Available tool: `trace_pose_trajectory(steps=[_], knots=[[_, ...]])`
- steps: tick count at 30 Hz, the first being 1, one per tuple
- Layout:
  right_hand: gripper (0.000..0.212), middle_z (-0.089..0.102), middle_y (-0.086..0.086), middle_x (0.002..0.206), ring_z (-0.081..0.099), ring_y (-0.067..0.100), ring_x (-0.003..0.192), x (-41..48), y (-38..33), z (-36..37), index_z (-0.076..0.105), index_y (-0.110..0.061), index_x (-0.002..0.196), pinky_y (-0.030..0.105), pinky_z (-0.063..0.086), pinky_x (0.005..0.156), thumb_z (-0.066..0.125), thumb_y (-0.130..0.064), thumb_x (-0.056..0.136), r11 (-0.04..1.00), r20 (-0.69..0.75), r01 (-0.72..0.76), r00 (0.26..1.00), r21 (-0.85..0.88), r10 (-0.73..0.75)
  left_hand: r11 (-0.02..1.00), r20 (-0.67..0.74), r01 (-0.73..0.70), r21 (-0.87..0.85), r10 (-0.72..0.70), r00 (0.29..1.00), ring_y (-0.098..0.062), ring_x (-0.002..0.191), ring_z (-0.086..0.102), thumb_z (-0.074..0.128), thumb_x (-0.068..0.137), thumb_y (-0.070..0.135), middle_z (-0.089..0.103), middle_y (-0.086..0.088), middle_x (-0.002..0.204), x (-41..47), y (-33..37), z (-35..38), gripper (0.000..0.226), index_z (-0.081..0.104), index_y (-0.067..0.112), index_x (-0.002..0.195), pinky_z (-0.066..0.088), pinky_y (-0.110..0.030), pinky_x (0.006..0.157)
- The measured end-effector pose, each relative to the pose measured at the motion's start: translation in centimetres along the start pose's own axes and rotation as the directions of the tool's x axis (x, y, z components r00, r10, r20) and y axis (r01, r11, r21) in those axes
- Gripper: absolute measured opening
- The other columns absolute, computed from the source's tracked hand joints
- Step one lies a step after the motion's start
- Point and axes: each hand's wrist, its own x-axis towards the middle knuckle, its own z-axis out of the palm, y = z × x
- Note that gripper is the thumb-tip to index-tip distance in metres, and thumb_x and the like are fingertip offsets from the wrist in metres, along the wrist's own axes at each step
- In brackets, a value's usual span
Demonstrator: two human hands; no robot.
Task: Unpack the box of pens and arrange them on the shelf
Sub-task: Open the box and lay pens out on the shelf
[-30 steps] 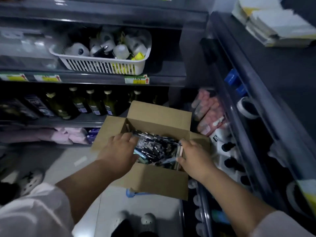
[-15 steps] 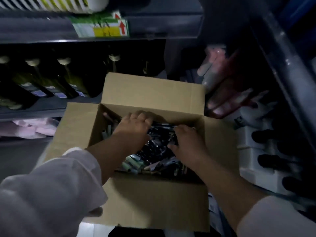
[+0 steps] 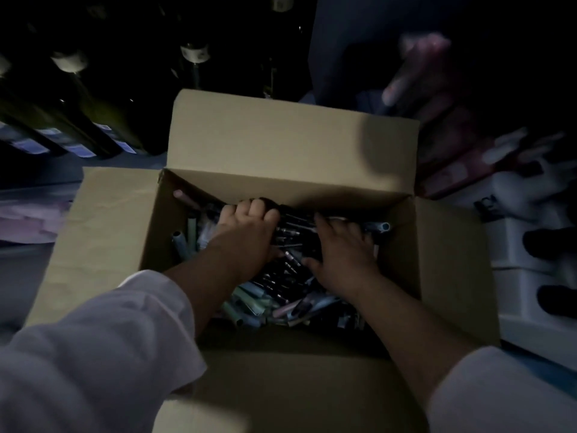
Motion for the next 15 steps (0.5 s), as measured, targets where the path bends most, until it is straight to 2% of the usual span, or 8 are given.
trace_pose_trajectory(steps=[2, 5, 10, 12, 15], knots=[[0.07, 0.032, 0.004, 0.144, 0.025, 0.027, 0.13, 0.0, -0.4, 0.1, 0.024, -0.026, 0.146, 0.042, 0.02, 0.106, 0.053, -0.052, 0.087, 1.0, 0.002, -0.01, 1.0, -0.029, 0.01, 1.0, -0.017, -0.016, 0.007, 0.016, 1.0, -0.03, 0.114, 0.043, 0.05, 0.087, 0.054, 0.043, -0.009, 0.125, -0.4, 0.0, 0.1, 0.058, 0.035, 0.017, 0.129, 0.033, -0.041, 0.095], [0.057, 0.038, 0.006, 0.138, 0.03, 0.028, 0.128, 0.2, -0.9, -0.1, 0.04, -0.022, 0.135, 0.038, 0.026, 0.104, 0.057, -0.048, 0.087, 1.0, 0.032, 0.012, 0.999, -0.018, -0.012, 0.999, -0.012, -0.023, -0.032, 0.023, 1.0, -0.029, 0.118, 0.042, 0.051, 0.087, 0.053, 0.044, -0.008, 0.129, -0.8, -0.3, 0.4, 0.059, 0.033, 0.016, 0.13, 0.031, -0.04, 0.098], [0.046, 0.044, 0.008, 0.136, 0.039, 0.03, 0.127, 0.6, -1.4, -0.3, 0.042, -0.021, 0.129, 0.04, 0.031, 0.101, 0.057, -0.041, 0.09, 0.999, 0.118, 0.035, 0.992, -0.012, -0.033, 0.996, 0.02, -0.03, -0.08, 0.031, 0.999, -0.029, 0.126, 0.035, 0.06, 0.081, 0.055, 0.036, -0.007, 0.138, -1.6, -1.3, 0.7, 0.081, 0.024, 0.016, 0.142, 0.028, -0.04, 0.102], [0.044, 0.045, 0.009, 0.134, 0.041, 0.031, 0.126, 0.5, -1.5, -0.4, 0.043, -0.021, 0.129, 0.042, 0.032, 0.102, 0.057, -0.039, 0.091, 1.0, 0.145, 0.019, 0.989, 0.01, -0.02, 0.996, 0.047, -0.008, -0.09, 0.012, 0.999, -0.029, 0.127, 0.032, 0.061, 0.081, 0.054, 0.034, -0.007, 0.139, -2.0, -2.0, 0.9, 0.083, 0.022, 0.017, 0.145, 0.026, -0.041, 0.104], [0.04, 0.051, 0.008, 0.13, 0.047, 0.031, 0.12, 0.3, -1.1, -0.7, 0.049, -0.022, 0.125, 0.039, 0.04, 0.099, 0.06, -0.035, 0.089, 0.996, 0.141, -0.02, 0.99, 0.089, 0.007, 0.993, 0.085, 0.051, -0.102, -0.042, 0.995, -0.029, 0.131, 0.03, 0.058, 0.084, 0.052, 0.032, -0.006, 0.142, -2.5, -2.9, 1.0, 0.08, 0.02, 0.018, 0.146, 0.022, -0.044, 0.109]])
